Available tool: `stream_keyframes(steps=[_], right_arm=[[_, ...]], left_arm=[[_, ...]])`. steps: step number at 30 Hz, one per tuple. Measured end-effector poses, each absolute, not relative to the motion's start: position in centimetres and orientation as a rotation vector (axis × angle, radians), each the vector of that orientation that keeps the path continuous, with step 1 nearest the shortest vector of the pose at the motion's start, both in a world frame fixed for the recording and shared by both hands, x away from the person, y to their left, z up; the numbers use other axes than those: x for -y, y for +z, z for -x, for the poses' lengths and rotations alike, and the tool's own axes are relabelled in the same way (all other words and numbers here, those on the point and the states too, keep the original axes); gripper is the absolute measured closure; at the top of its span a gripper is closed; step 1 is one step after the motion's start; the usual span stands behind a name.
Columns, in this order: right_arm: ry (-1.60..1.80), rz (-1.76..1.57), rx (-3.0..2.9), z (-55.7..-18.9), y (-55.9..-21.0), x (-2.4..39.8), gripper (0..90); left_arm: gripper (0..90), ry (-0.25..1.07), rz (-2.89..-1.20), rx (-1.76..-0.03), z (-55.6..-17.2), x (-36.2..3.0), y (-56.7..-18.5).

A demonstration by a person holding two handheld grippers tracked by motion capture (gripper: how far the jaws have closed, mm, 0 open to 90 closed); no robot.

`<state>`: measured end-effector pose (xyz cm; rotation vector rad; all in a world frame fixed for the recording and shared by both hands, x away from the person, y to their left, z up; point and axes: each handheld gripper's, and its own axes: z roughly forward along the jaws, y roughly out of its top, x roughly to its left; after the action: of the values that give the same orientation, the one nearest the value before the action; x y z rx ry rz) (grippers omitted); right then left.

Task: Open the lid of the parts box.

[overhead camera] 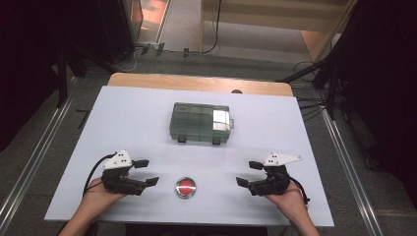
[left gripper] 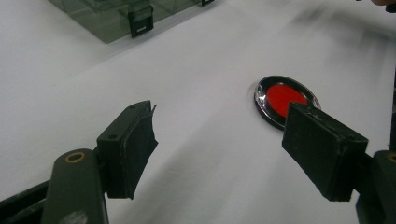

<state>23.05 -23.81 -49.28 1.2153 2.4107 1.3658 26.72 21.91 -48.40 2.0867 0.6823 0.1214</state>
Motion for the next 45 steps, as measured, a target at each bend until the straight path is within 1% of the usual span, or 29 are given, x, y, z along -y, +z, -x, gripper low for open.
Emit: stream_keyframes(steps=[7,13,32,36,45], right_arm=[[1.368,-1.226,-2.411,-23.15,-49.36,23.79,18.1],[1.364,-1.246,-2.42,-23.21,-49.52,23.78,18.5],[1.374,-1.255,-2.417,-23.31,-49.71,23.83,18.9],[1.365,-1.242,-2.423,-23.27,-49.62,23.71,18.9],[1.363,-1.241,-2.419,-23.29,-49.51,23.53,18.9]], left_arm=[[25.2,0.123,-2.085,-0.688,-26.78,-21.92,-48.45],[25.2,0.086,-2.1,-0.698,-26.78,-21.84,-48.55],[25.4,0.122,-2.089,-0.709,-26.88,-22.09,-48.49],[25.5,0.148,-2.098,-0.702,-26.84,-22.14,-48.29],[25.5,0.126,-2.089,-0.709,-26.85,-22.15,-48.25]])
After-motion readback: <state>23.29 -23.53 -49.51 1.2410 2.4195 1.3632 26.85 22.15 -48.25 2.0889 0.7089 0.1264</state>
